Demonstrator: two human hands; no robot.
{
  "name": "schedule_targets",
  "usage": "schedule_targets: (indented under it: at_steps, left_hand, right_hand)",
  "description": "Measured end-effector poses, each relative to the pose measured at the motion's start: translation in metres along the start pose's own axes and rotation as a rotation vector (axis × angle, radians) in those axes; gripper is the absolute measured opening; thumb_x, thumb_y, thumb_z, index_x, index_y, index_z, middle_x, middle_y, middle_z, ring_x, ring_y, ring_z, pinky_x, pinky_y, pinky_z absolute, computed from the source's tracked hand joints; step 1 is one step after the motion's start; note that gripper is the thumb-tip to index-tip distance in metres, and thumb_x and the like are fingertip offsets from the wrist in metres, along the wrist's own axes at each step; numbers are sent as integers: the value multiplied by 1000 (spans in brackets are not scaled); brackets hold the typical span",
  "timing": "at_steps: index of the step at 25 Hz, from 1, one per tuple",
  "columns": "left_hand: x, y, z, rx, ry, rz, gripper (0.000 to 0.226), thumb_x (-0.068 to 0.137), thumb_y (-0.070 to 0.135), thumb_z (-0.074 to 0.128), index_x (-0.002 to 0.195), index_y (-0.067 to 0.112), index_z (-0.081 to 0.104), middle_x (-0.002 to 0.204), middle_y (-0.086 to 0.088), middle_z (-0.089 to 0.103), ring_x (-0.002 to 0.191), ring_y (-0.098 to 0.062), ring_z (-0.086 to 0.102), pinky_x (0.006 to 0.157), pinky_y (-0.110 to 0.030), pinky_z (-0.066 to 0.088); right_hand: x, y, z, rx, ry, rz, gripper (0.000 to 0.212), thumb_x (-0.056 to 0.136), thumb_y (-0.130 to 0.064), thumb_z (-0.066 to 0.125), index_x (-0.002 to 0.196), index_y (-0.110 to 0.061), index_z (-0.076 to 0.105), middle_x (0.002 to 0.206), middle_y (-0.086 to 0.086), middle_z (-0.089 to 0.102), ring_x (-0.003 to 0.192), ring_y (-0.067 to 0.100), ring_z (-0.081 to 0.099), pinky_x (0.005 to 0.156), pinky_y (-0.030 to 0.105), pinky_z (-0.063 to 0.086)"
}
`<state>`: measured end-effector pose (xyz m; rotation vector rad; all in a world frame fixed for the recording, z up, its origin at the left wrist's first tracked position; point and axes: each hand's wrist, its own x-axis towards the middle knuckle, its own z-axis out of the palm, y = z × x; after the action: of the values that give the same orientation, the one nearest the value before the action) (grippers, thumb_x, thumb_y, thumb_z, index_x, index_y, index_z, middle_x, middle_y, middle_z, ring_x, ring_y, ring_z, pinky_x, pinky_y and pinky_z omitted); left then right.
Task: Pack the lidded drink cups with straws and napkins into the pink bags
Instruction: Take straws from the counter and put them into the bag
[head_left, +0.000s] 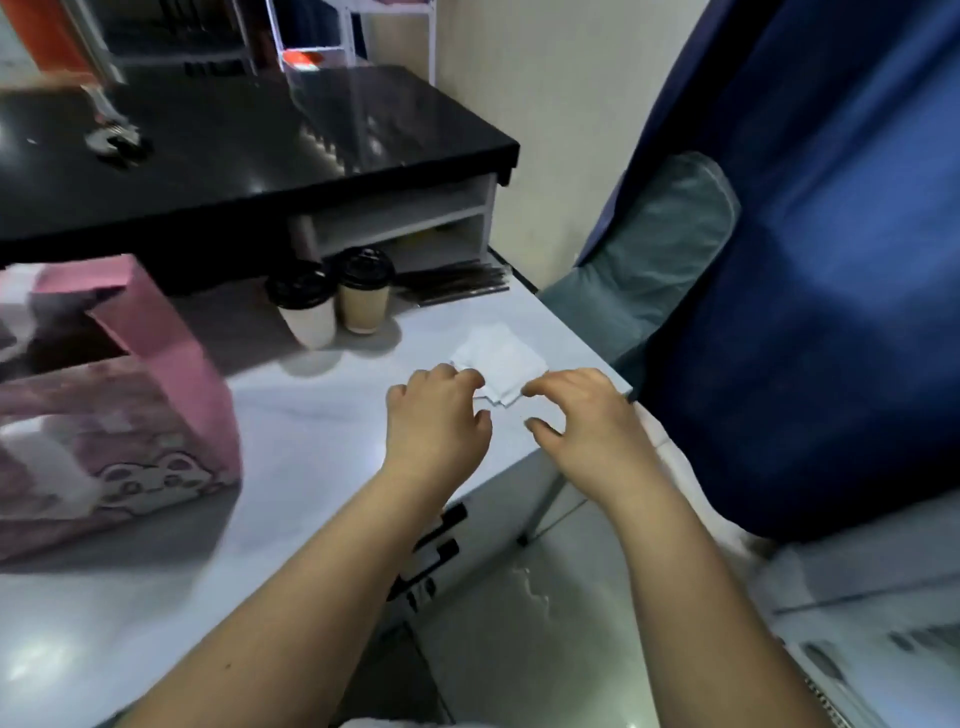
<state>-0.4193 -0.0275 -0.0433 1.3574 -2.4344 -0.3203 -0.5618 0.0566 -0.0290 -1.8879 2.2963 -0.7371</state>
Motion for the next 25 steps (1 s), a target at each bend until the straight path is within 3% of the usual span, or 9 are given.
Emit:
schedule_targets:
  at_steps: [4, 9, 18, 25]
  left_hand:
    - [-11, 39, 58, -24, -79, -32, 40, 88, 33, 53, 127, 29, 55, 124, 6, 57, 119, -21, 46, 96, -36, 29]
    - [-1, 26, 90, 4, -125, -111, 39, 87, 37, 54, 125, 28, 57, 122, 5, 58, 118, -21, 48, 98, -38, 30]
    - [150, -35, 113, -43, -126, -349, 41, 89, 31, 52, 130, 25, 54, 124, -3, 58, 120, -27, 46, 95, -39, 35]
    - [223, -47, 124, -10, -166, -380, 43, 92, 32, 49, 134, 26, 49, 130, 0, 53, 123, -26, 41, 97, -39, 34]
  right_hand:
    - [-20, 62, 9, 21, -68, 49, 31, 81, -15, 67, 112, -18, 66, 112, -5, 66, 115, 20, 48, 96, 37, 41]
    - [-2, 92, 32, 66, -168, 49, 32, 83, -16, 66, 115, -19, 65, 115, -6, 64, 117, 19, 47, 97, 36, 41]
    - [141, 110, 73, 63, -375, -41, 36, 86, -21, 63, 122, -22, 61, 123, -6, 61, 123, 17, 42, 102, 33, 36]
    - [237, 133, 93, 92, -371, -111, 37, 85, -20, 64, 122, -22, 61, 119, -6, 61, 119, 18, 44, 101, 36, 38]
